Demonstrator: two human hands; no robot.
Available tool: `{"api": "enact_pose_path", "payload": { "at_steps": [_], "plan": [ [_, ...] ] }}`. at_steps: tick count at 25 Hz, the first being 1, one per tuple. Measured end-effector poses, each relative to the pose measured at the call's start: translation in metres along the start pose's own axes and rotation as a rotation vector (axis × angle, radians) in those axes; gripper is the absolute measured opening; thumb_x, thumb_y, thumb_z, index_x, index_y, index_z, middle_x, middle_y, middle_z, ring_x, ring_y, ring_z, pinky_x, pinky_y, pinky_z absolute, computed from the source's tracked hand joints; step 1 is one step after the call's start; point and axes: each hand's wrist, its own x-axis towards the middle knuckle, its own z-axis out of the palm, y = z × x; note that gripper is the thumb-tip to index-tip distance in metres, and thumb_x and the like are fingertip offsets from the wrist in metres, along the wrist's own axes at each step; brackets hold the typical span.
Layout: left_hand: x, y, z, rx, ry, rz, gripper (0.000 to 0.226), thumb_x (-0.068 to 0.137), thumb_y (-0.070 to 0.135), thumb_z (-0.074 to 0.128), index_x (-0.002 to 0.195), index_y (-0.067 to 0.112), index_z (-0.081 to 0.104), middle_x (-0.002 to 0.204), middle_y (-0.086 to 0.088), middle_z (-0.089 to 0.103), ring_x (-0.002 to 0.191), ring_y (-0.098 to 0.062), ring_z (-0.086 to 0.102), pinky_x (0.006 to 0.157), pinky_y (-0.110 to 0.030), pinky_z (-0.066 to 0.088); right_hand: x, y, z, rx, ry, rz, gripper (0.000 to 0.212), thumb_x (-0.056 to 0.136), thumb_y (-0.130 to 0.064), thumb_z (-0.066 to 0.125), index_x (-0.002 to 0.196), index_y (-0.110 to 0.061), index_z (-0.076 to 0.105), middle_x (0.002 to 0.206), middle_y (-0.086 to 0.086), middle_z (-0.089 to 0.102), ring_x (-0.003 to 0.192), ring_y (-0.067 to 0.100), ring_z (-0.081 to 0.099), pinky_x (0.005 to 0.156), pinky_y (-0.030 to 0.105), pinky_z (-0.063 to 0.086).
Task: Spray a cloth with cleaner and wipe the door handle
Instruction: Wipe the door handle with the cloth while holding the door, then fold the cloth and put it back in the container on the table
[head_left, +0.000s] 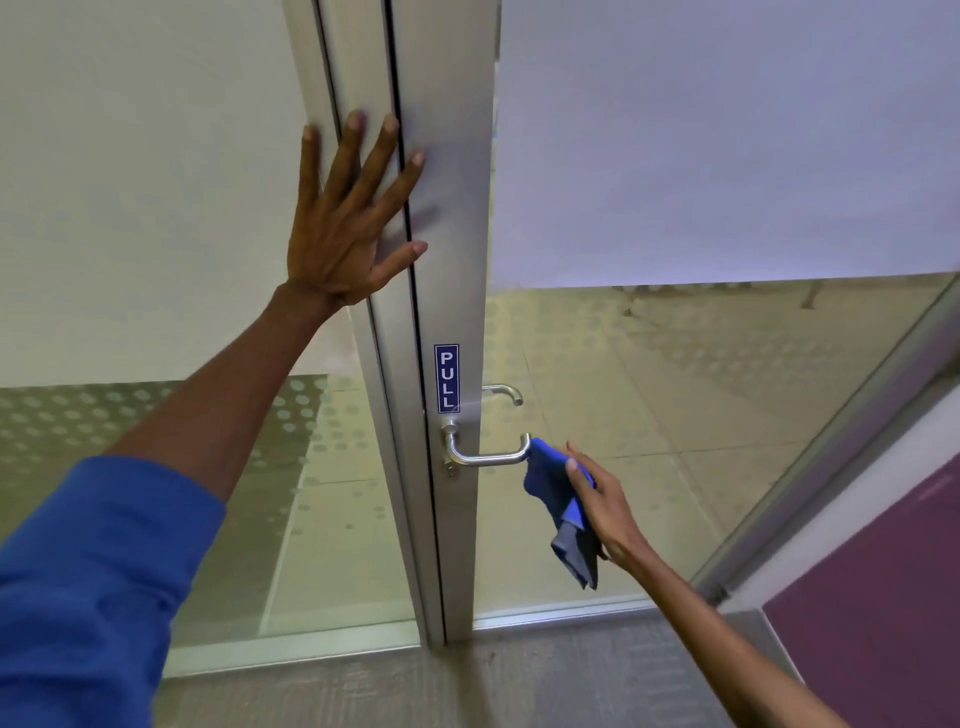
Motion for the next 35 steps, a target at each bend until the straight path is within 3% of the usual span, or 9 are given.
{"api": "enact_pose_path", "payload": {
  "at_steps": [6,12,15,17,19,21,26,29,35],
  "plan": [
    [-0.002,0.003,-0.028,-0.149,-0.167,0.002,0.079,0.105,0.066,0.029,0.166,0.024,0.002,0.175,-0.012,0.004,0.160,-0.041,0.005,0.126,-0.068,0.002,-0.035,-0.043,0.034,0.731,0.069,0.476,0.033,0.105,-0.043,0.053,0.118,-0.018,0.072,0.108,0.008,0.081,0.091,0.024,0.078,0.074,0.035,0.061],
    [-0.070,0.070,-0.066,-0.604,-0.278,-0.199,0.069,0.107,0.051,0.033,0.166,0.020,0.013,0.175,-0.006,0.007,0.162,-0.031,0.000,0.131,-0.053,0.000,-0.054,-0.082,0.041,1.123,-0.166,0.502,0.051,0.106,-0.045,0.049,0.120,-0.003,0.073,0.116,0.019,0.076,0.103,0.033,0.076,0.085,0.044,0.063],
    [-0.114,0.123,-0.093,-1.073,-0.317,-0.587,0.062,0.109,0.044,0.037,0.165,0.023,0.021,0.172,0.008,0.019,0.160,-0.009,0.014,0.131,-0.029,0.013,-0.060,-0.097,0.042,1.212,-0.249,0.477,0.054,0.106,-0.047,0.047,0.113,-0.002,0.077,0.113,0.020,0.077,0.103,0.034,0.076,0.088,0.045,0.063],
    [-0.130,0.159,-0.113,-1.421,-0.308,-1.114,0.059,0.108,0.051,0.042,0.161,0.028,0.033,0.160,0.007,0.048,0.142,-0.005,0.049,0.113,-0.013,0.040,-0.063,-0.107,0.044,1.227,-0.276,0.444,0.055,0.105,-0.048,0.049,0.114,-0.003,0.078,0.114,0.019,0.077,0.105,0.035,0.075,0.090,0.046,0.062],
    [-0.144,0.181,-0.128,-1.682,-0.389,-1.553,0.068,0.098,0.067,0.043,0.146,0.020,0.058,0.124,0.002,0.076,0.110,-0.017,0.069,0.088,-0.021,0.057,-0.067,-0.116,0.047,1.224,-0.308,0.426,0.054,0.104,-0.049,0.050,0.118,-0.004,0.077,0.118,0.019,0.075,0.109,0.035,0.074,0.093,0.046,0.060],
    [-0.152,0.190,-0.134,-1.902,-0.638,-1.729,0.079,0.095,0.077,0.040,0.128,0.012,0.070,0.113,-0.009,0.080,0.109,-0.031,0.072,0.092,-0.040,0.059,-0.069,-0.124,0.050,1.216,-0.319,0.406,0.053,0.104,-0.048,0.051,0.118,-0.004,0.077,0.119,0.019,0.075,0.110,0.035,0.073,0.094,0.046,0.060],
    [-0.170,0.187,-0.157,-2.308,-0.715,-1.621,0.056,0.100,0.045,0.064,0.140,0.006,0.063,0.139,-0.017,0.067,0.124,-0.030,0.068,0.101,-0.043,0.058,-0.077,-0.128,0.053,1.169,-0.319,0.385,0.056,0.105,-0.047,0.048,0.119,-0.001,0.075,0.122,0.024,0.073,0.111,0.038,0.073,0.089,0.047,0.061],
    [-0.174,0.176,-0.161,-2.263,-0.672,-1.565,0.046,0.095,0.014,0.071,0.137,-0.002,0.063,0.139,-0.023,0.065,0.122,-0.032,0.069,0.101,-0.040,0.060,-0.082,-0.128,0.049,1.123,-0.368,0.483,0.059,0.105,-0.048,0.046,0.132,0.000,0.067,0.136,0.027,0.065,0.122,0.042,0.066,0.100,0.053,0.052],
    [-0.180,0.154,-0.172,-2.159,-0.722,-1.576,0.033,0.098,-0.002,0.060,0.131,-0.004,0.062,0.128,-0.026,0.070,0.103,-0.029,0.076,0.081,-0.036,0.067,-0.079,-0.133,0.024,0.572,-0.411,0.370,0.033,0.099,-0.012,0.060,0.131,-0.015,0.067,0.118,0.007,0.068,0.100,0.026,0.067,0.081,0.037,0.059]
  ]
}}
